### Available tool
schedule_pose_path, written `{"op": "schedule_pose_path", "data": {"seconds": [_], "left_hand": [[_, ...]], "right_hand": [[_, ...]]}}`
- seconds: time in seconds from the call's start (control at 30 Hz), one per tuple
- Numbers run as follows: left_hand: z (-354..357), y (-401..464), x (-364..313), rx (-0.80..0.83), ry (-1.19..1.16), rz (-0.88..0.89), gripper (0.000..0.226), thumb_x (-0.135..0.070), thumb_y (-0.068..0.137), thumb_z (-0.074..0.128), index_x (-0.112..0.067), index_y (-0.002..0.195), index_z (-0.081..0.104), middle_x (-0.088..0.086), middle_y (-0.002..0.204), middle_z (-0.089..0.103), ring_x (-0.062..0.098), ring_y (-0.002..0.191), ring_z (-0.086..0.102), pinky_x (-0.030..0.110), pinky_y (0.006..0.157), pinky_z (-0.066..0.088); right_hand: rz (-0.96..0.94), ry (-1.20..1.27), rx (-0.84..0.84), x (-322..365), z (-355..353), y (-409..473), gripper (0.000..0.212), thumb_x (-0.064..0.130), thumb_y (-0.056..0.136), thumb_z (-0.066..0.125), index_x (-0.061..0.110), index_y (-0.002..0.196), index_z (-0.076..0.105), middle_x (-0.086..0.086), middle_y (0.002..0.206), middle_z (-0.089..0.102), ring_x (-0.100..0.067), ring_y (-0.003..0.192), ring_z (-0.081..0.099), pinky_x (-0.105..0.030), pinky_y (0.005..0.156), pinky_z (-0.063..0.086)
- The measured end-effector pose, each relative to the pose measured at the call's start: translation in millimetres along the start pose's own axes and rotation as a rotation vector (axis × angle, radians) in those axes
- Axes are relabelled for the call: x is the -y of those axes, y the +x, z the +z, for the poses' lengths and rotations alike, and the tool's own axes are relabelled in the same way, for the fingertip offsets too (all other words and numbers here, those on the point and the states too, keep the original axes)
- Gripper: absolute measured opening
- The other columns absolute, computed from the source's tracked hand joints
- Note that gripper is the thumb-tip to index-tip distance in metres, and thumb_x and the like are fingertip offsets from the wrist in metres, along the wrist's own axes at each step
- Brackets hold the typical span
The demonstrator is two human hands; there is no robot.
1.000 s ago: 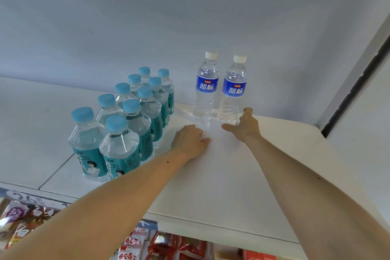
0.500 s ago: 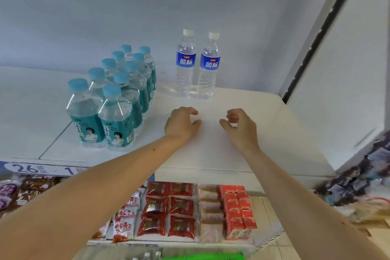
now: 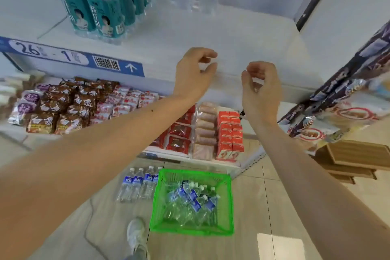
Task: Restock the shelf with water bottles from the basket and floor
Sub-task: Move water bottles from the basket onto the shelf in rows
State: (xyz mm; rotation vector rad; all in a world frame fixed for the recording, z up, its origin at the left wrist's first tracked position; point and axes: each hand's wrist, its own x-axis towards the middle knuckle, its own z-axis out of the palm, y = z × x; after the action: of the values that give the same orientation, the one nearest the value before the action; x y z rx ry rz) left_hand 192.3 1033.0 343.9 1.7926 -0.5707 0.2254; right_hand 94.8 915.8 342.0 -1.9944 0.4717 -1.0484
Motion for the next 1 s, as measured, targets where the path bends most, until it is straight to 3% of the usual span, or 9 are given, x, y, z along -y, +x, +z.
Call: {"op": "schedule_pose_path", "data": {"seconds": [0.1, 0.23, 0.33, 0.43, 0.67, 0.73, 0.83, 1.0], "left_hand": [[11, -40, 9, -0.028, -0.015, -0.027, 0.016, -0.010, 0.085, 0.063, -0.014, 0.100, 0.066, -0.002, 0.104, 0.065, 0.004, 0.087, 0.062, 0.020, 0.074, 0.054], [29, -92, 50, 0.066, 0.038, -0.135, 0.017, -0.009, 0.084, 0.063, -0.017, 0.099, 0.067, -0.004, 0.104, 0.066, 0.005, 0.087, 0.063, 0.027, 0.080, 0.054], [42, -126, 98, 0.130, 0.083, -0.211, 0.016, -0.007, 0.083, 0.062, -0.015, 0.096, 0.068, 0.000, 0.100, 0.067, 0.012, 0.085, 0.063, 0.033, 0.082, 0.053], [56, -162, 151, 0.207, 0.156, -0.304, 0.016, -0.007, 0.083, 0.062, -0.013, 0.097, 0.068, 0.001, 0.100, 0.067, 0.011, 0.082, 0.063, 0.026, 0.077, 0.052], [81, -246, 307, 0.358, 0.287, -0.543, 0.018, -0.015, 0.087, 0.064, -0.014, 0.104, 0.066, -0.002, 0.102, 0.067, 0.006, 0.079, 0.059, 0.003, 0.063, 0.041], [88, -271, 361, 0.425, 0.340, -0.579, 0.022, -0.017, 0.087, 0.065, -0.012, 0.108, 0.065, -0.001, 0.106, 0.066, 0.005, 0.078, 0.059, 0.005, 0.061, 0.040], [99, -310, 442, 0.537, 0.432, -0.643, 0.030, -0.025, 0.088, 0.064, -0.012, 0.115, 0.063, 0.001, 0.115, 0.066, 0.011, 0.085, 0.062, 0.023, 0.073, 0.048], [125, -363, 555, 0.689, 0.503, -0.733, 0.037, -0.027, 0.089, 0.062, -0.008, 0.121, 0.059, 0.007, 0.124, 0.063, 0.024, 0.104, 0.063, 0.034, 0.091, 0.050]], "right_hand": [[0.026, 0.024, -0.003, -24, -8, -35, 0.013, 0.013, 0.089, 0.058, 0.011, 0.102, 0.059, 0.007, 0.093, 0.061, -0.001, 0.084, 0.057, -0.013, 0.071, 0.047], [0.116, 0.027, 0.040, -73, -4, -83, 0.011, 0.015, 0.091, 0.057, 0.016, 0.102, 0.059, 0.007, 0.094, 0.062, -0.004, 0.086, 0.058, -0.023, 0.077, 0.050], [0.207, 0.038, 0.094, -119, 5, -122, 0.011, 0.013, 0.092, 0.057, 0.016, 0.103, 0.059, 0.001, 0.097, 0.063, -0.008, 0.086, 0.058, -0.016, 0.074, 0.047], [0.270, -0.004, 0.158, -170, 22, -162, 0.012, 0.010, 0.091, 0.058, 0.019, 0.099, 0.058, 0.001, 0.093, 0.062, -0.008, 0.081, 0.057, -0.012, 0.069, 0.044], [0.500, -0.182, 0.317, -311, 79, -259, 0.015, 0.017, 0.093, 0.055, 0.014, 0.108, 0.058, 0.000, 0.097, 0.064, -0.014, 0.087, 0.060, -0.031, 0.076, 0.050], [0.575, -0.231, 0.357, -354, 99, -286, 0.016, 0.018, 0.092, 0.056, 0.012, 0.107, 0.059, -0.003, 0.097, 0.065, -0.017, 0.086, 0.060, -0.035, 0.079, 0.050], [0.678, -0.289, 0.392, -418, 131, -326, 0.020, 0.018, 0.091, 0.059, 0.008, 0.108, 0.060, -0.007, 0.097, 0.067, -0.026, 0.089, 0.061, -0.036, 0.079, 0.048], [0.833, -0.327, 0.498, -516, 181, -384, 0.031, 0.028, 0.089, 0.064, 0.007, 0.112, 0.059, -0.003, 0.097, 0.064, -0.022, 0.088, 0.060, -0.030, 0.075, 0.045]]}}
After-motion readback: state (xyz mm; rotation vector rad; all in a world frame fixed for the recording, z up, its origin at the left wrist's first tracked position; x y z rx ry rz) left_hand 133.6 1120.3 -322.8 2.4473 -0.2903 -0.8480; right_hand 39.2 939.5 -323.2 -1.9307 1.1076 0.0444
